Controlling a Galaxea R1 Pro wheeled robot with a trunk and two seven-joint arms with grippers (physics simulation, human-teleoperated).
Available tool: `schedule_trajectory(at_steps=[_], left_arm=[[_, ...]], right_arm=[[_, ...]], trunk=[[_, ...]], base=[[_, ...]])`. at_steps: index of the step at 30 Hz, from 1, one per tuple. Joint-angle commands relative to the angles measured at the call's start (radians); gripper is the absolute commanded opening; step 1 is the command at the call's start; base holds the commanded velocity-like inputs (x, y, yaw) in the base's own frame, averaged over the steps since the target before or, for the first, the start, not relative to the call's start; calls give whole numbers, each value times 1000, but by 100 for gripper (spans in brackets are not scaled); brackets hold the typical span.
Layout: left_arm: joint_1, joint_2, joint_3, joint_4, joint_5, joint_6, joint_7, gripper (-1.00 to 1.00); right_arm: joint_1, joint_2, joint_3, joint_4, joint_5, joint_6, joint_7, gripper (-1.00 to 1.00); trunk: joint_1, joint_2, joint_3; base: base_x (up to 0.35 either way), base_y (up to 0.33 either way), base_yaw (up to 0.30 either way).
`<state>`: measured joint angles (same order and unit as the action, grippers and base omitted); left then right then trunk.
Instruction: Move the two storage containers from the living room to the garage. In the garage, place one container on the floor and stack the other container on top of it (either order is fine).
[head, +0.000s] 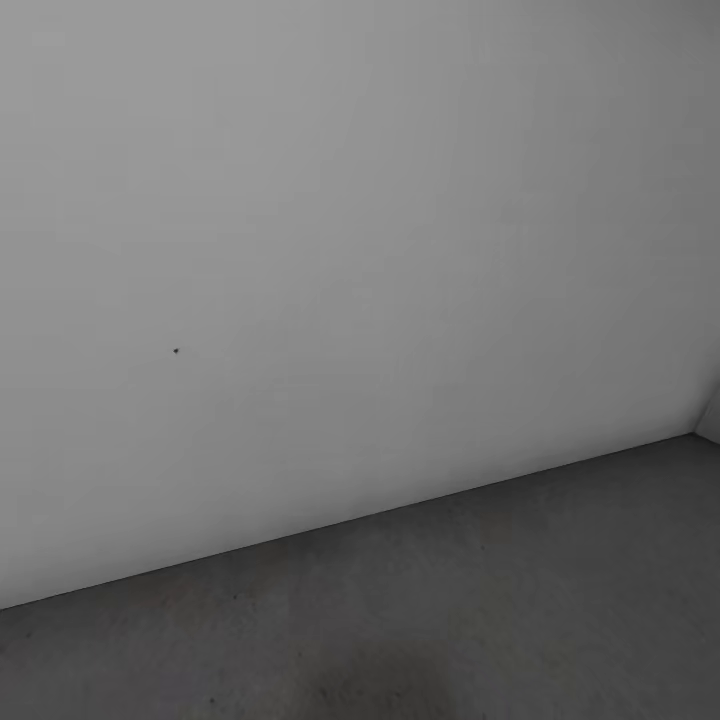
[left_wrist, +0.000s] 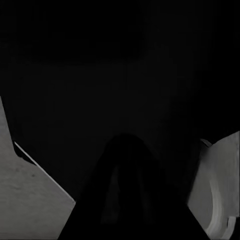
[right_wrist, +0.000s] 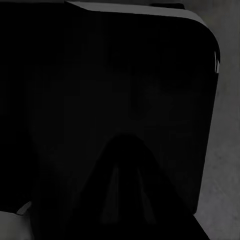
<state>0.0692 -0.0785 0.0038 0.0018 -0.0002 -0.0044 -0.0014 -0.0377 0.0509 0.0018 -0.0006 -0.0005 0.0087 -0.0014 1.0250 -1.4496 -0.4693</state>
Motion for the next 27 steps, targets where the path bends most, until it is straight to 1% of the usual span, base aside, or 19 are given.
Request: schedule_trajectory(at_steps=[1,6,7,13,18,19,20,21,24,25,26,27], left_arm=[[0,-6,0,-1,1,-2,0,-100],[1,-34,-3,-14,2,-8,-2,-100],[0,-36,-3,-20,2,-7,-3,-100],[1,-37,-4,-54,2,3,-1,-100],[1,-37,-4,-82,-1,29,-2,-100],[1,-36,-4,-407,-1,84,-2,-100],[0,-36,-4,-430,-1,95,-2,-100],[0,-33,-4,-500,-2,132,-2,-100],[0,-31,-4,-637,-2,200,-2,-100],[0,-31,-4,-658,-2,210,-2,-100],[0,-32,-4,-724,-2,236,-2,-100],[0,-34,-4,-787,-2,263,-2,100]], right_arm=[[0,0,0,-1,0,-2,0,-100],[-1,1,-2,-1,-1,-14,0,-100],[-1,1,-2,-1,-1,-15,0,-100],[-1,-3,0,-27,0,-12,0,-100],[-1,-10,1,-55,2,-11,0,-100],[-2,-12,1,-283,3,-10,0,-100],[-2,-13,1,-302,3,-9,0,-100],[-4,-15,1,-357,5,-8,0,-100],[-6,-20,1,-445,6,-5,0,-100],[-7,-22,1,-457,6,-5,0,-100],[-7,-25,1,-492,6,-5,0,-100],[-8,-28,0,-526,7,-4,1,-100]], trunk=[[0,0,-1],[0,0,-1],[0,0,-1],[0,0,-1],[0,0,-1],[0,0,-1],[0,0,-1],[0,0,-1],[0,0,-1],[0,0,-1],[0,0,-1],[0,0,-1]], base=[[0,0,0],[0,0,0],[0,0,0],[0,0,0],[0,0,0],[0,0,0],[0,0,0],[0,0,0],[0,0,0],[0,0,0],[0,0,0],[0,0,0]])
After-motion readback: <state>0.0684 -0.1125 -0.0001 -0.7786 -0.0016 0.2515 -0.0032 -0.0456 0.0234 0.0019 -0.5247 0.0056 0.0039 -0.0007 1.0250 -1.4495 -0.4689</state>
